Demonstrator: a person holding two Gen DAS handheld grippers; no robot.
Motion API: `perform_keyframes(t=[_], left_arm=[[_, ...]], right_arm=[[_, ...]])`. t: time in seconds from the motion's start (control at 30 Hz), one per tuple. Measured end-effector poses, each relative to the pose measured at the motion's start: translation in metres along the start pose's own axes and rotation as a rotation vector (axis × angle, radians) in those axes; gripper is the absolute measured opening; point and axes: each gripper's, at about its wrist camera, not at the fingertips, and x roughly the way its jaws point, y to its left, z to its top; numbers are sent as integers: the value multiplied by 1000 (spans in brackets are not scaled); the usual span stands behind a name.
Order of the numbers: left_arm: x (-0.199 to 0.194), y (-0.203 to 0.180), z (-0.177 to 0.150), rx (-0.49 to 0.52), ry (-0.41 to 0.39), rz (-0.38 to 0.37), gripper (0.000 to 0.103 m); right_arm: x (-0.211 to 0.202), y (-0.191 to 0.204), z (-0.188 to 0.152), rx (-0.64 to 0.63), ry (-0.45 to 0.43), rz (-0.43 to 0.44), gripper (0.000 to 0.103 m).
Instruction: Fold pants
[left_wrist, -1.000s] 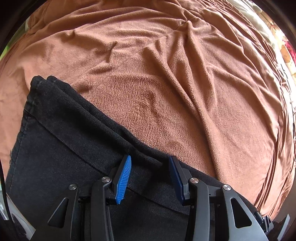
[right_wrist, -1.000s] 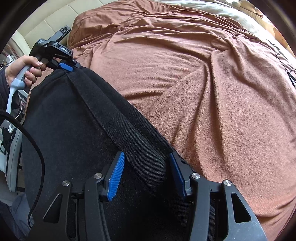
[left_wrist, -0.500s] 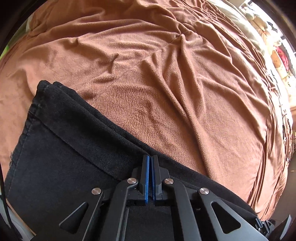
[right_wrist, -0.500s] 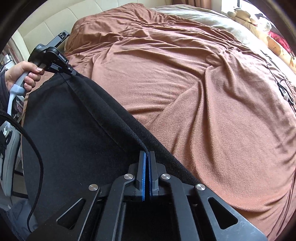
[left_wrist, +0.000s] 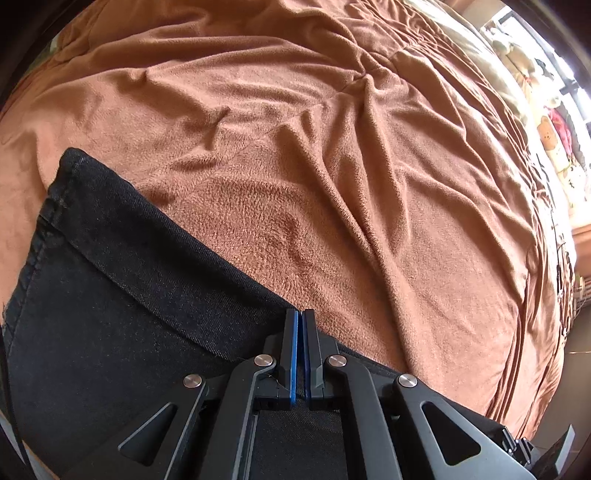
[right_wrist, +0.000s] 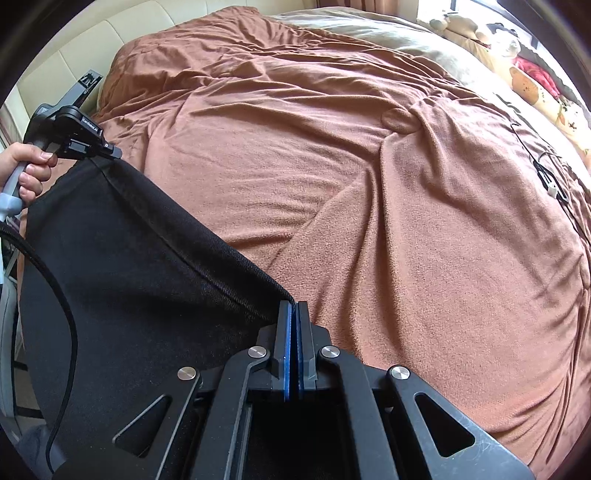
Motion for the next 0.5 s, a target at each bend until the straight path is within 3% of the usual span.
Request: perform_keyframes(t=[0.13,0.23,0.4,0.5], left_arm=[[-1,0,-3,17,-11,-2,6],[-5,0,-4,44,-2,-22,9],[-23,16,-15,41,-8,-90,46],[-39,28,-23,59,-33,-91,51]], right_arm=[[24,-5,0,51,54,4,1],[21,-8,2,91,37,-1,7],[-1,-11,-3,141,23,-9,9],[-23,-10,-12,173,-6,-3,9]])
